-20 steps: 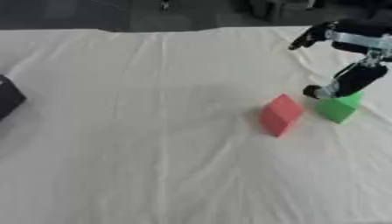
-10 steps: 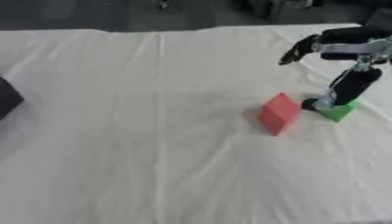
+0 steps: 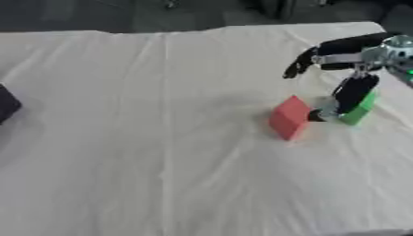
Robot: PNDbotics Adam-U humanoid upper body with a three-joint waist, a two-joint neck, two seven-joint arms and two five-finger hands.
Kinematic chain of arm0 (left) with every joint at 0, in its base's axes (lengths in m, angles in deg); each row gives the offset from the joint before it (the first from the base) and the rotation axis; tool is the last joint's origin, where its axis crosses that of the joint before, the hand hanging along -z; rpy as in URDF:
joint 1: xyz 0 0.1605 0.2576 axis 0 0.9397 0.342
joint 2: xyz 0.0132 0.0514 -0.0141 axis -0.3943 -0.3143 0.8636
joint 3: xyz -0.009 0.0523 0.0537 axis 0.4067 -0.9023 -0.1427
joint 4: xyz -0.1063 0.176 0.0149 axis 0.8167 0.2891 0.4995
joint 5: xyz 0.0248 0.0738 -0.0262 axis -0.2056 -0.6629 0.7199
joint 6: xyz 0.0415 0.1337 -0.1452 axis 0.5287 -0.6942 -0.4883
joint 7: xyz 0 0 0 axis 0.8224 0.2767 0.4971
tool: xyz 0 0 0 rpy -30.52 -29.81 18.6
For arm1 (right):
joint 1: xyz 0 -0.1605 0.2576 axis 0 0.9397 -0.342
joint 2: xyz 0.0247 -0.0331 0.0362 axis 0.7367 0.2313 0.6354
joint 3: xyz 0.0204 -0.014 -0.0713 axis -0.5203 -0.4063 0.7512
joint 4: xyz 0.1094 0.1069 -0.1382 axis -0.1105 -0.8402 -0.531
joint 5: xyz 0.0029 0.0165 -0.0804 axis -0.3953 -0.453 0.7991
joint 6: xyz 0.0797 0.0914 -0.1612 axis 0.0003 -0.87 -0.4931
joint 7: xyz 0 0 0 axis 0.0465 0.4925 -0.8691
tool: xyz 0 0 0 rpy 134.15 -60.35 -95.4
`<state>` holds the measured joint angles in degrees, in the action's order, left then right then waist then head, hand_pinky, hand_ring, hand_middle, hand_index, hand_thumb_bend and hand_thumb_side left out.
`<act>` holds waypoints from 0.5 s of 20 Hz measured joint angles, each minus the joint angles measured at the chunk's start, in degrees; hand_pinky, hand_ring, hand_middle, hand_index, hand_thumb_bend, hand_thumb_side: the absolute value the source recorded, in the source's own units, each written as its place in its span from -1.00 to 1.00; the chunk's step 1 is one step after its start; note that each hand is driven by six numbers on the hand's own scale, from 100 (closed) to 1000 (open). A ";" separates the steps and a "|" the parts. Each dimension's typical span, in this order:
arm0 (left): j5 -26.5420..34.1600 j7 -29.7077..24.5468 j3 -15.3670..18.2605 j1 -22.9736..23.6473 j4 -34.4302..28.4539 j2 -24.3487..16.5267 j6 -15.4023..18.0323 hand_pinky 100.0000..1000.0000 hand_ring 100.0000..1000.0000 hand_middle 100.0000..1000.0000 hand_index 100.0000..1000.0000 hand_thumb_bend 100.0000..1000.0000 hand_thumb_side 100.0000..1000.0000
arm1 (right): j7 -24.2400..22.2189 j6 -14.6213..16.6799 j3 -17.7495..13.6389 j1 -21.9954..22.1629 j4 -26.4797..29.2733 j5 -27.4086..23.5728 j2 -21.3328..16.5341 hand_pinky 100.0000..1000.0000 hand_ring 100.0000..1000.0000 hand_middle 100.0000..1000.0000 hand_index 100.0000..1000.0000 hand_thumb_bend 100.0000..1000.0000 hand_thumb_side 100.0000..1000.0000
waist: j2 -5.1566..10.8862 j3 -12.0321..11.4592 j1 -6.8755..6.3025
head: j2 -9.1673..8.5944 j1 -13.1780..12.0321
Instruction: Pick up the objects with one hand, pass them to the other hand, and then place them into the box on the other side of the table.
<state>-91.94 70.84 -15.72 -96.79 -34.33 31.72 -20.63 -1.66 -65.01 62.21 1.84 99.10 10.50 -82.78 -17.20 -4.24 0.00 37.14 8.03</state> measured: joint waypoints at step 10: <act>0.56 1.90 0.01 0.53 -0.52 0.06 0.31 0.68 0.82 0.36 0.40 -1.00 -0.04 | -1.42 2.15 1.46 -1.46 -4.15 1.31 2.39 0.92 0.76 0.64 0.78 -0.22 -0.74 | -0.36 0.15 -0.29 | 0.42 0.34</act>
<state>-91.38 72.74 -15.71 -96.26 -34.85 31.78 -20.32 -3.08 -62.86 63.66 0.37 94.95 11.81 -80.40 -17.56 -4.09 -0.29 37.56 8.36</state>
